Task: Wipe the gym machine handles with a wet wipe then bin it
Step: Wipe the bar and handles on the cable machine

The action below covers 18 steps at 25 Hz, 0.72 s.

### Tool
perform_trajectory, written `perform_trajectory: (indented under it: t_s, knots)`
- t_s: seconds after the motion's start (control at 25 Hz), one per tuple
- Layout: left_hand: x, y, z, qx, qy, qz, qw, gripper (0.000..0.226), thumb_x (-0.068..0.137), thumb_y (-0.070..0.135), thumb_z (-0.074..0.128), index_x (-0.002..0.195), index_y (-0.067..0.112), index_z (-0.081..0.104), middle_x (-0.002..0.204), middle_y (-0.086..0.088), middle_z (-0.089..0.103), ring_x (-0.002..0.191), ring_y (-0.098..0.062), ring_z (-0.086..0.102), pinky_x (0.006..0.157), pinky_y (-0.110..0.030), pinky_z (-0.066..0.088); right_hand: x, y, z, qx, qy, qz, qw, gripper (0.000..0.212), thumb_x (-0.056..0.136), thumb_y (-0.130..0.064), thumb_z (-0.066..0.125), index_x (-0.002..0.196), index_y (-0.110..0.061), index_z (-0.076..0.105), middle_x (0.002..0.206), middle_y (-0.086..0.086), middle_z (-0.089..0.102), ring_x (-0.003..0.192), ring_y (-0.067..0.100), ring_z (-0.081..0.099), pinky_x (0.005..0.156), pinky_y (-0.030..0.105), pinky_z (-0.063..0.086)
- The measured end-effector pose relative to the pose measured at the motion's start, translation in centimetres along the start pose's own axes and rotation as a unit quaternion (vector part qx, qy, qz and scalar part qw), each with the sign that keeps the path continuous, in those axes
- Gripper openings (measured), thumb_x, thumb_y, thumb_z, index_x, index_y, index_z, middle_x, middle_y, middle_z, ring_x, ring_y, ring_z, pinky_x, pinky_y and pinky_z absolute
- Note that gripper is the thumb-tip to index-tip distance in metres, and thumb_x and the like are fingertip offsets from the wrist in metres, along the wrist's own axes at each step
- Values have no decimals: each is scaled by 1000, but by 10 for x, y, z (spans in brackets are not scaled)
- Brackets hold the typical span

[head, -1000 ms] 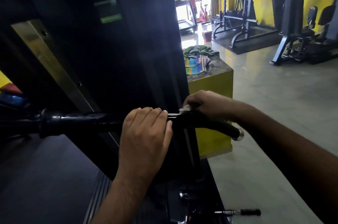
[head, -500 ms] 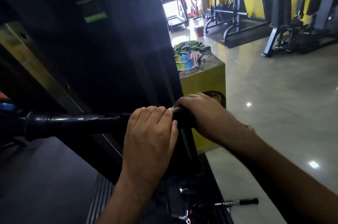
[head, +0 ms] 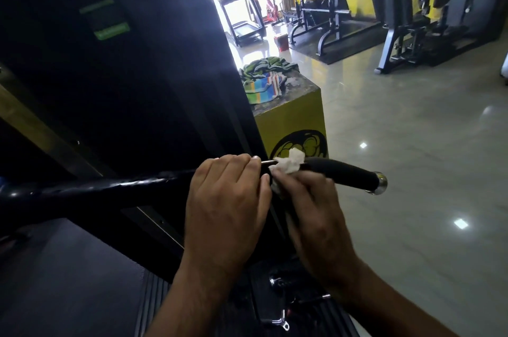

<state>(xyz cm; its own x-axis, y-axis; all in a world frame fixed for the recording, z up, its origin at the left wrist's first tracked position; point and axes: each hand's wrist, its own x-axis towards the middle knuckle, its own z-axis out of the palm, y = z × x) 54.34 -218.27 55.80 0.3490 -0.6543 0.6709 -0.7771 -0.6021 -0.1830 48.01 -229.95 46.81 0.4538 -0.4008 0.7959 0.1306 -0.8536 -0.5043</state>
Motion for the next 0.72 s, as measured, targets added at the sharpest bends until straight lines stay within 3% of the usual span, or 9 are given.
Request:
perform_trajectory:
  t_s: [0.08, 0.12, 0.2, 0.28, 0.36, 0.4, 0.6, 0.64, 0.72]
  knots:
    - [1, 1, 2, -3, 0, 4, 1000, 29, 93, 27, 60, 112, 9, 70, 110, -6, 70, 103, -23, 63, 98, -39, 42, -3, -9, 2, 144, 56, 163, 975, 21, 94, -11, 60, 113, -20, 59, 114, -2, 55, 105, 9, 57, 87, 21, 50]
    - [1, 2, 4, -2, 2, 5, 1000, 29, 92, 27, 60, 112, 8, 70, 110, -6, 70, 103, -23, 63, 99, -39, 42, -2, -19, 3, 250, 92, 290, 919, 18, 94, -11, 61, 108, -22, 59, 110, -5, 61, 102, 9, 61, 81, 20, 52]
    - [1, 3, 6, -1, 11, 9, 1000, 28, 92, 26, 60, 111, 8, 70, 109, -7, 71, 102, -23, 64, 98, -39, 42, 3, -40, 11, 477, 128, 491, 718, 20, 96, -6, 56, 112, -17, 60, 107, -1, 70, 100, 12, 68, 78, 21, 54]
    - [1, 2, 8, -1, 23, 17, 1000, 27, 93, 25, 59, 110, 7, 71, 108, -7, 71, 101, -24, 65, 97, -40, 44, 13, -40, 21, 636, 149, 566, 503, 28, 97, 3, 44, 120, -4, 59, 116, 13, 70, 102, 18, 70, 81, 25, 57]
    - [0, 3, 9, 4, 31, 30, 999, 27, 93, 25, 60, 110, 6, 71, 108, -8, 71, 102, -25, 65, 96, -41, 44, 26, -28, 26, 712, 160, 577, 367, 36, 94, 7, 40, 126, 5, 56, 126, 24, 62, 110, 27, 66, 88, 31, 56]
    - [0, 3, 9, 6, 36, 35, 999, 27, 93, 25, 60, 110, 6, 71, 109, -8, 71, 102, -25, 65, 96, -41, 44, 30, -25, 25, 719, 158, 584, 343, 36, 93, 5, 41, 127, 6, 56, 128, 26, 61, 110, 29, 66, 89, 32, 56]
    - [-3, 0, 9, -4, 59, 35, 998, 27, 93, 24, 60, 110, 6, 71, 110, -8, 71, 103, -26, 65, 97, -43, 46, 20, -25, 15, 738, 229, 540, 334, 27, 97, 2, 42, 120, 2, 57, 107, 19, 69, 90, 21, 72, 77, 30, 60]
    - [-3, 0, 8, -5, 61, 34, 998, 27, 93, 24, 60, 111, 6, 71, 111, -9, 71, 104, -27, 65, 97, -44, 46, 19, -23, 11, 726, 254, 531, 355, 23, 97, 1, 44, 116, 0, 58, 101, 16, 69, 85, 17, 72, 76, 28, 60]
    - [-3, 0, 8, -7, 65, 31, 997, 28, 94, 24, 59, 111, 6, 71, 111, -9, 71, 105, -27, 65, 98, -44, 45, 17, -29, 5, 673, 255, 517, 464, 15, 96, -3, 51, 109, -3, 58, 97, 12, 67, 84, 15, 69, 76, 24, 57]
